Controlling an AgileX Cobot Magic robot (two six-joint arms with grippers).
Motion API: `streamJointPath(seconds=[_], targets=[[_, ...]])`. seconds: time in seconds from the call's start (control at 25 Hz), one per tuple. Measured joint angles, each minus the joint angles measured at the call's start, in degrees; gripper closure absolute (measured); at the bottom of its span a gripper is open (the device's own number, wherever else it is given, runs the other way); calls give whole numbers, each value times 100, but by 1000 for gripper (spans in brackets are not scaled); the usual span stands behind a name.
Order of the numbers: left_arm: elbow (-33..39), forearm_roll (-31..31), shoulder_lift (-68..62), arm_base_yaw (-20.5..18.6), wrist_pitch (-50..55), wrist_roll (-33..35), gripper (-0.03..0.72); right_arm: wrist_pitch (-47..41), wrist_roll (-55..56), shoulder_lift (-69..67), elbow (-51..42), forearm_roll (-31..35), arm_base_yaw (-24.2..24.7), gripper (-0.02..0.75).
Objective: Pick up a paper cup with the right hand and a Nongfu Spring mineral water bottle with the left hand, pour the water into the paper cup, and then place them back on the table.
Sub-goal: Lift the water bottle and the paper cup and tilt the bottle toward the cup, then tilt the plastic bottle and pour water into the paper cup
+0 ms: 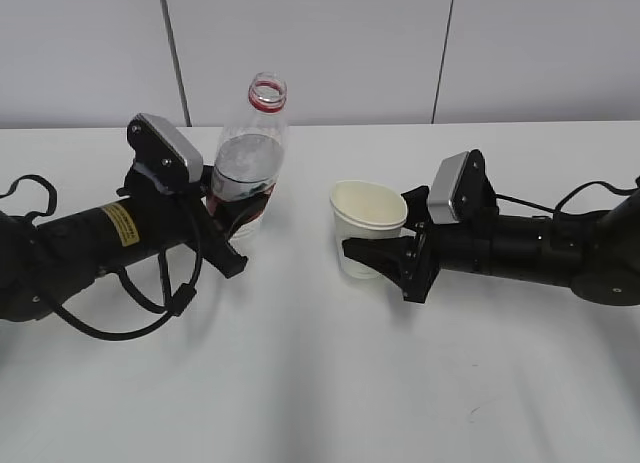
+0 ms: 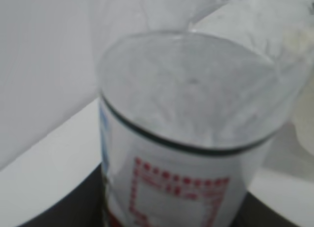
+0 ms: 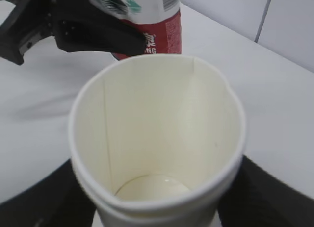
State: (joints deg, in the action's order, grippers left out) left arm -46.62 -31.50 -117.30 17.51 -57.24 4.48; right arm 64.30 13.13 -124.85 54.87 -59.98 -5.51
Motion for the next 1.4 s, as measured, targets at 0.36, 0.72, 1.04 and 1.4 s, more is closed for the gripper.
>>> streamJointPath(seconds=[0.36,0.72,1.04,1.4], targets=[[10,526,320,0,205,1337,374,-11,611,79,177,-769,0,253],[10,944,320,0,251,2592,374,1,1328,146,386,-1344,-13,253],[10,1099,320,0,245,3560,374,-59,1437,291,457,-1456,-298,253],[10,1384,320,0,77,4540,374,-457,1447,301,486,-1479,-373,253]])
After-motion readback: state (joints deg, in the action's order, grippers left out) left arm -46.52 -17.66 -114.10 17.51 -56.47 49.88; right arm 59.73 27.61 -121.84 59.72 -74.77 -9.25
